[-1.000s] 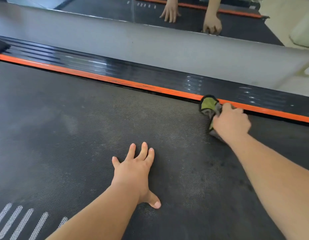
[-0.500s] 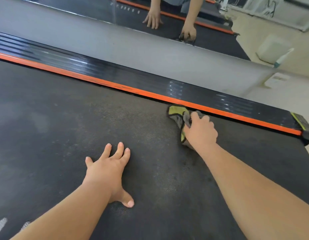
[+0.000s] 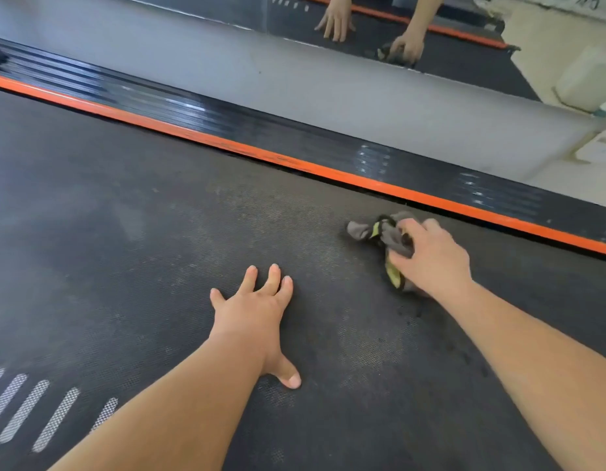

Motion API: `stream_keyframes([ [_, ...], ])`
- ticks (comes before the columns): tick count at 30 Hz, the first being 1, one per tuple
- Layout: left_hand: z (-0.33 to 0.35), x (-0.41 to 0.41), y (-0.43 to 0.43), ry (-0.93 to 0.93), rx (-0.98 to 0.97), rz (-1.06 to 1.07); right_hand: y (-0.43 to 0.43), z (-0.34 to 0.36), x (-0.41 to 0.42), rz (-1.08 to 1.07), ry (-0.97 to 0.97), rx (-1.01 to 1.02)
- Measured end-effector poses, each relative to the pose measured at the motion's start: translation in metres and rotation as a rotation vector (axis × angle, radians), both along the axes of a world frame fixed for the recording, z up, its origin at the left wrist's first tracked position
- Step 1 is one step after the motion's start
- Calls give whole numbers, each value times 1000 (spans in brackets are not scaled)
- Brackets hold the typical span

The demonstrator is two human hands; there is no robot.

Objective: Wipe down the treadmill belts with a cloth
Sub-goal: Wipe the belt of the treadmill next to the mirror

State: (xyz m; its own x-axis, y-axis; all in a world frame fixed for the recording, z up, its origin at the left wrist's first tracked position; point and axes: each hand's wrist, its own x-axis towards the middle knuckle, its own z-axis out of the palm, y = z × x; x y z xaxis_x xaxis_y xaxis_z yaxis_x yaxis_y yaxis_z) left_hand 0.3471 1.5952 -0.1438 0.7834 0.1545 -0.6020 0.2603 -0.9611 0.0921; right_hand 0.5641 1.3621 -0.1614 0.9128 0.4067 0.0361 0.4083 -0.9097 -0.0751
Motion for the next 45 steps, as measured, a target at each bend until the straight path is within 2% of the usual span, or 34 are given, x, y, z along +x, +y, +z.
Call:
stream_keyframes([
  [2, 0, 0, 0, 0, 5, 3, -5, 1, 15, -274, -13, 75],
  [5, 3, 1, 0, 10, 4, 2, 32, 0, -8, -363, -12, 108],
  [7, 5, 1, -1, 13, 2, 3, 61, -4, -41, -250, 30, 146],
  [9, 5, 0, -2, 15, 5, 6, 68, -7, -77, 51, 40, 139],
  [11, 4, 1, -1, 12, 10, 5, 44, -7, -80, 296, 27, 105],
  [12, 4, 1, -2, 10, 8, 8, 28, -3, -65, 313, 24, 74],
  [13, 4, 1, -1, 9, 6, 8, 13, 1, -45, 235, 21, 44],
  [17, 4, 1, -2, 9, -1, 9, -52, 9, 39, -364, 12, -16],
  [19, 5, 0, -1, 11, 10, 9, -57, 7, 45, -464, 29, -8],
  [22, 2, 1, -1, 6, 13, 7, -29, 1, 26, -490, 34, 48],
  [25, 3, 1, -1, 10, 19, 6, 14, 1, -28, -324, 16, 75],
  [29, 4, 0, 1, -3, 25, 3, 24, 2, -116, 147, 88, 18],
  [31, 6, 1, -1, 10, 16, 7, 8, 2, -121, 212, 124, 46],
  [33, 8, 0, -3, 29, 17, 14, -16, 2, -98, 105, 118, 28],
  [37, 27, 10, -6, 120, 121, -84, -114, 7, -45, -351, 127, -31],
  [39, 33, 15, -17, 85, 168, -141, -155, 3, -44, -496, 122, -13],
  [43, 21, 11, -65, 52, 42, -153, -152, -4, -57, -503, 36, 12],
  [45, 9, 6, -80, 63, 67, -143, -131, 0, -72, -431, 36, 49],
])
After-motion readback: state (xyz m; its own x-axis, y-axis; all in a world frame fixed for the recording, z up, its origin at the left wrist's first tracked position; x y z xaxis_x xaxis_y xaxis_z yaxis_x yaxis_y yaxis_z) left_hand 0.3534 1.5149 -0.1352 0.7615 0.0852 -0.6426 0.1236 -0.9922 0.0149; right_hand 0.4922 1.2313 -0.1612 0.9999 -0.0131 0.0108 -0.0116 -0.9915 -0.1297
